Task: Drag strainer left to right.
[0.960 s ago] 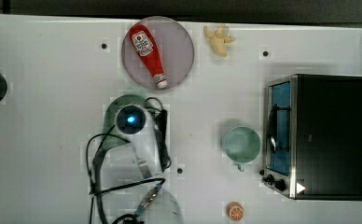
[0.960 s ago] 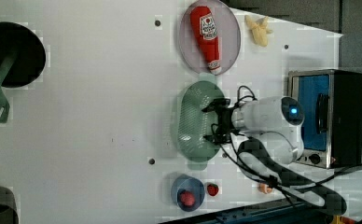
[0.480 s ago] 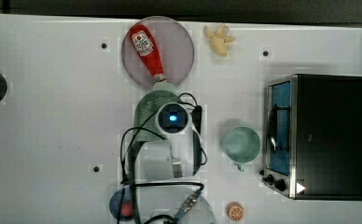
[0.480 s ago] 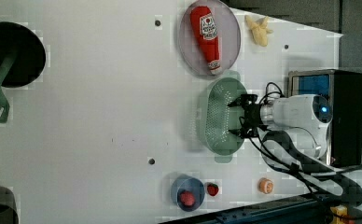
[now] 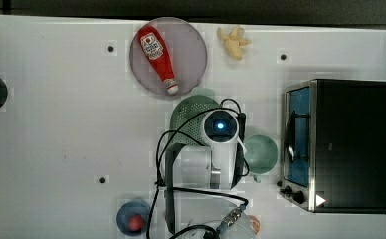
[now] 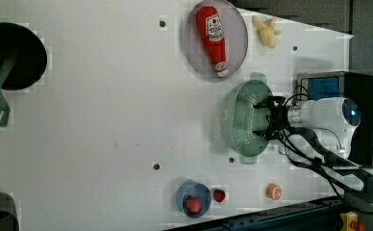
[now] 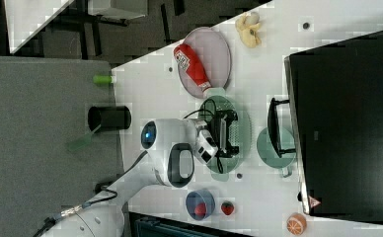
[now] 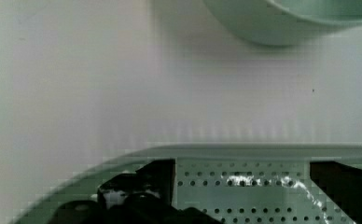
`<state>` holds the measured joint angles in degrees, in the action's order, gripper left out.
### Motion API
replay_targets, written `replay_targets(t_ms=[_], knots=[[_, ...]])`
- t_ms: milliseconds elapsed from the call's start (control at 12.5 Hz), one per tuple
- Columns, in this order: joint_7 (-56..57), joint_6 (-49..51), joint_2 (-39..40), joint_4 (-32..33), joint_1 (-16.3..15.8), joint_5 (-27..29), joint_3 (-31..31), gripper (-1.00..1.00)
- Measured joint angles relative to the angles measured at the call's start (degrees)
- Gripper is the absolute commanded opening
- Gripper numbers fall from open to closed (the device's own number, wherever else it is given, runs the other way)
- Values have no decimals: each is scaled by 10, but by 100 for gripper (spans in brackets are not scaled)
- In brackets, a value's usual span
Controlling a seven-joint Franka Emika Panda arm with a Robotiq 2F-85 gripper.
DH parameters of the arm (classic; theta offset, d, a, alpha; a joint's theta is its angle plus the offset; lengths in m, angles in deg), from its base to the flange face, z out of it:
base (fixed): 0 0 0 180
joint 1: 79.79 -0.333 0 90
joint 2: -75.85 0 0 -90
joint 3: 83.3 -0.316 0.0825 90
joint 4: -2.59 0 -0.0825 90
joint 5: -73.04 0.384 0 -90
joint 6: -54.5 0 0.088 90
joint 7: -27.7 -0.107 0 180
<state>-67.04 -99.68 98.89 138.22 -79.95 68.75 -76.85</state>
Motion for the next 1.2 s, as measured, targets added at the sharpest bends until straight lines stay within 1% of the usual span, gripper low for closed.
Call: replay_targets(t_ms=[160, 320, 480, 640, 720, 800, 880, 960, 1040, 1120, 1200], knots=[[29, -1, 2, 2, 0, -2, 6, 100], [64, 3, 2, 0, -3, -21, 23, 100], [80, -1, 7, -4, -8, -14, 46, 100], [89, 6, 4, -4, -2, 4, 40, 100], [97, 28, -8, -2, 4, 6, 28, 100], [114, 69, -27, -3, 8, -1, 16, 100], [142, 122, -56, -4, 3, -15, 14, 100], [179, 167, -92, -6, 4, -12, 4, 100], [223, 208, -134, -8, 6, 2, -8, 100], [271, 249, -180, -18, 0, 7, -11, 100], [309, 289, -222, -46, -7, 2, -11, 100]])
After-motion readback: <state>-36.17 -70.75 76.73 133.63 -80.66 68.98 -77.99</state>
